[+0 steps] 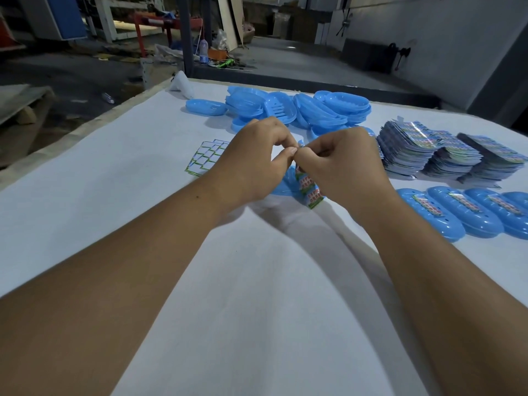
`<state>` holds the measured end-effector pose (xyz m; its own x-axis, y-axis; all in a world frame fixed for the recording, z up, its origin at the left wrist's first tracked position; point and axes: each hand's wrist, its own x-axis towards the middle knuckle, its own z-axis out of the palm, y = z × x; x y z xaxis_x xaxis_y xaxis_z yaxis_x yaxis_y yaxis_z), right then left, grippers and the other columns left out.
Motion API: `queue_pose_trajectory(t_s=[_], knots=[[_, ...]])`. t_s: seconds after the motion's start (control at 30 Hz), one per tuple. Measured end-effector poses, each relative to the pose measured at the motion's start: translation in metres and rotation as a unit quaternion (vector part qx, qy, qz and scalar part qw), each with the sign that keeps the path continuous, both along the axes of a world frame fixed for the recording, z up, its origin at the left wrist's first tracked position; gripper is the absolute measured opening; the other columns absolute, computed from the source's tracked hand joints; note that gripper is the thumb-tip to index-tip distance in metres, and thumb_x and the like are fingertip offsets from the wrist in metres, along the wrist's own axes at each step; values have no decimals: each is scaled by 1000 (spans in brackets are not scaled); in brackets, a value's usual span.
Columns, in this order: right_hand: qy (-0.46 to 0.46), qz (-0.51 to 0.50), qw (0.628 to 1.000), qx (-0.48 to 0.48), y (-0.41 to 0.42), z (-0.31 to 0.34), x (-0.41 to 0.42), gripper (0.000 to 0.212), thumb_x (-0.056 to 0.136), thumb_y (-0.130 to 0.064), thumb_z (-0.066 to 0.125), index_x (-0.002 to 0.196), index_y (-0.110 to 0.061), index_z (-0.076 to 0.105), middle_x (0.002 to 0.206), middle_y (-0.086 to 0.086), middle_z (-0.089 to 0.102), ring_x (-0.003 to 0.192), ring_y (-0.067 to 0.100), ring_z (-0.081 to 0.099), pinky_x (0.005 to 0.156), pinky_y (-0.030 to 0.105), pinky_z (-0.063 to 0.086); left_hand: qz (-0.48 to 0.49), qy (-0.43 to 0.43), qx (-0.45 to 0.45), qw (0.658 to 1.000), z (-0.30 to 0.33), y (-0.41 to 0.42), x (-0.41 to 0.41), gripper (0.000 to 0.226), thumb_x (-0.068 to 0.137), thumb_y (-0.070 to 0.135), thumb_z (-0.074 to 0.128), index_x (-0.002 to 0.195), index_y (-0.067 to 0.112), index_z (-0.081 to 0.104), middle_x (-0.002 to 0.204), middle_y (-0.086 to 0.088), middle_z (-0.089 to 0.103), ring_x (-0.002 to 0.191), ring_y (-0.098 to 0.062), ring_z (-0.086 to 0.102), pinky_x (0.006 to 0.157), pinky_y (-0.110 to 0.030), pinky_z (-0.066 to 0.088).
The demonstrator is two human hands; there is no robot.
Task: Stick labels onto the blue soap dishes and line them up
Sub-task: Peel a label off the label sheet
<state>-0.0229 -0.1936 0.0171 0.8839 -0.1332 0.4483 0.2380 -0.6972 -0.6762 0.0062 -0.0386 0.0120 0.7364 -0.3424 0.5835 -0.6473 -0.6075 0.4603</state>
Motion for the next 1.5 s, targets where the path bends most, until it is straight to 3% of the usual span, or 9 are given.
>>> queue_pose_trajectory(t_s=[0.27,0.4,0.57,0.7,0.87,0.97,1.17,1.33,1.5], knots=[[-12,-41,998,-35,2,1,1,29,76,-36,68,67,-9,74,58,6,67,51,14,49,50,34,48,-7,-18,7,1000,-2,-3,-1,6,92,10,64,92,11,70,100,5,62,91,-11,45,70,-7,29],[-7,-52,998,-35,3,1,2,32,76,-38,68,69,-8,75,60,8,69,60,26,62,55,36,54,-2,-20,11,1000,-2,-4,0,5,93,13,65,94,13,69,101,6,61,93,-10,45,70,-7,30],[5,-54,998,-21,3,1,3,31,75,-36,66,68,-7,74,59,10,67,51,15,48,51,26,42,4,-15,10,1000,-2,-4,1,5,94,13,64,95,13,69,105,3,63,97,-11,48,70,-8,30],[20,-29,999,3,2,4,2,30,77,-32,66,71,-4,74,69,19,67,56,17,46,54,41,51,8,2,-7,1000,-3,-3,2,6,94,14,62,93,15,68,104,2,63,101,-14,53,77,-18,36],[41,17,999,20,-2,7,-3,19,82,-31,67,68,-24,77,60,-6,70,53,7,58,60,39,60,8,40,-48,998,-3,0,4,11,96,19,62,94,14,71,99,5,65,97,-9,58,82,-20,43],[34,3,997,66,-7,7,0,21,85,-24,62,70,-27,76,70,-8,74,68,10,71,66,45,64,3,81,-89,993,-2,1,5,12,98,23,59,94,18,69,88,14,63,84,7,57,71,-7,42],[95,26,985,141,-20,10,6,29,94,-25,67,66,-27,74,70,-9,74,58,1,64,52,19,53,15,143,-135,980,0,3,9,18,99,27,53,84,25,62,75,17,62,70,17,55,55,-8,44],[126,110,948,269,-19,16,1,21,94,-16,66,77,-12,79,74,3,73,61,9,61,50,22,49,61,168,-147,973,-1,5,13,21,101,32,44,86,22,56,81,13,64,74,2,60,61,-18,48],[133,159,942,263,-16,16,-1,29,96,-16,64,72,-13,80,80,5,76,61,8,59,50,22,48,81,174,-134,972,-1,4,11,22,101,33,40,84,24,51,82,10,61,73,0,57,57,-19,41]])
